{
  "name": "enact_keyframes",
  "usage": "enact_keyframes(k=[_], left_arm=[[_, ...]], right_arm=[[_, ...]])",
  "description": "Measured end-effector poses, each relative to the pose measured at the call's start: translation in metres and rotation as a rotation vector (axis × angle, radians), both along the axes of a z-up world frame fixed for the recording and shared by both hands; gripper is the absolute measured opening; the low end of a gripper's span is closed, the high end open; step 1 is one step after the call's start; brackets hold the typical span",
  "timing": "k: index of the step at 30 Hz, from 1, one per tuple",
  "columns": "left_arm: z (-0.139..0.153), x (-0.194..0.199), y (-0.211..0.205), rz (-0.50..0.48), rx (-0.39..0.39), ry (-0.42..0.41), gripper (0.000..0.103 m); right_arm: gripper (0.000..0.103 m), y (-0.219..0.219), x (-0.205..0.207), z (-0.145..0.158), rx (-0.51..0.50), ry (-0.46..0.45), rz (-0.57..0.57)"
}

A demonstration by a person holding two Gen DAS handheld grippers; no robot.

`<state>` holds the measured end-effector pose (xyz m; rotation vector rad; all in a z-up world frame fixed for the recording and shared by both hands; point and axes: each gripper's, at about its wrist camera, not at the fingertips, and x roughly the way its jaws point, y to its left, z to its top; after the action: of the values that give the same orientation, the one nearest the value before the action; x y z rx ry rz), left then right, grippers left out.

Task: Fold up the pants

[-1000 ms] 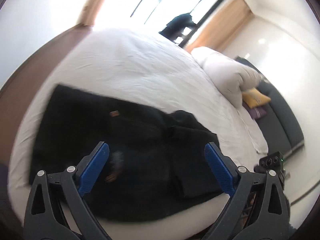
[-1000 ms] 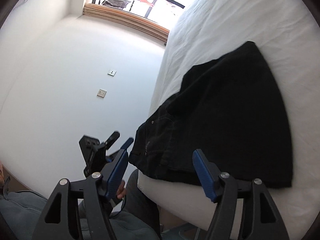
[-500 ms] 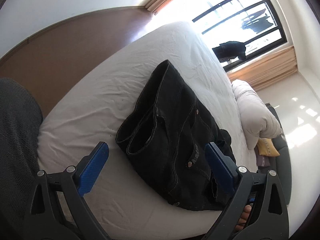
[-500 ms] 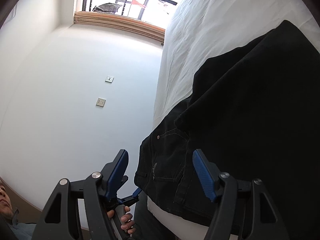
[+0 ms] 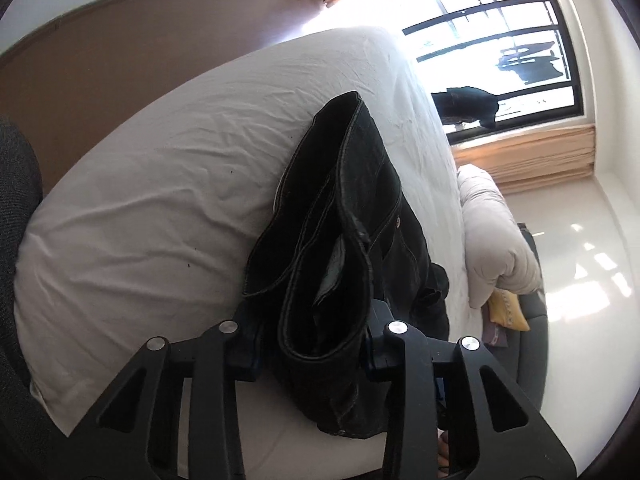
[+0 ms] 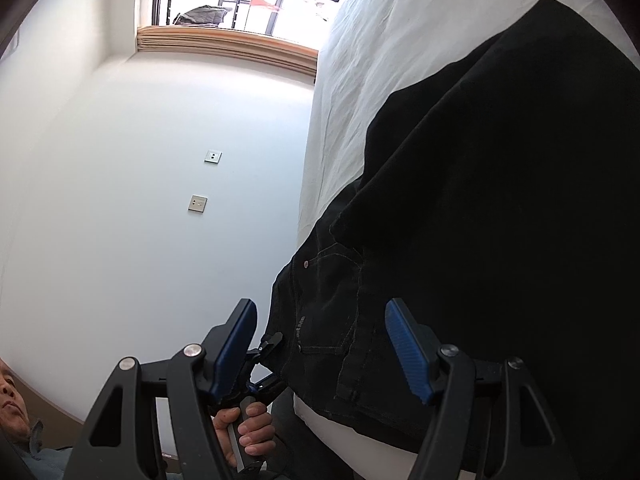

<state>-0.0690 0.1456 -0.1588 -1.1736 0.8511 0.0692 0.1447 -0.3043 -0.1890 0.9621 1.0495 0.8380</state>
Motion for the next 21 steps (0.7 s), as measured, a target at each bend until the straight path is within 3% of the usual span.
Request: enact_keyframes(k=[3,6,9,16,21], left_arm=[[-0.004,0.002,0.004,0.010,-0.043,-0.003,0.025],[-0.001,0.004,0.005,0.008,-0.036,-0.009,0.020],[0.012,0.012,-0.004,-0.011,0.008,-0.025,0.017],[0.083,0.038,-0.043,-0.137,0.143,-0.144,0.014],[0.129,0.068,-0.100,-0.267,0.241,-0.218,0.014]], right_arm=[[0.070,-0.002,0.005,-0.002,-0.022,0.007,0.000],[0.070,0.000,0.011,-0.008,-0.077,0.033,0.019],[0.059,0.007,0.015,-0.024,-0.178,0.078,0.051],[0.057,0.004,0.014,-0.027,-0.200,0.058,0.051],[0.057,0.004,0.007,-0.021,-0.243,0.022,0.058]])
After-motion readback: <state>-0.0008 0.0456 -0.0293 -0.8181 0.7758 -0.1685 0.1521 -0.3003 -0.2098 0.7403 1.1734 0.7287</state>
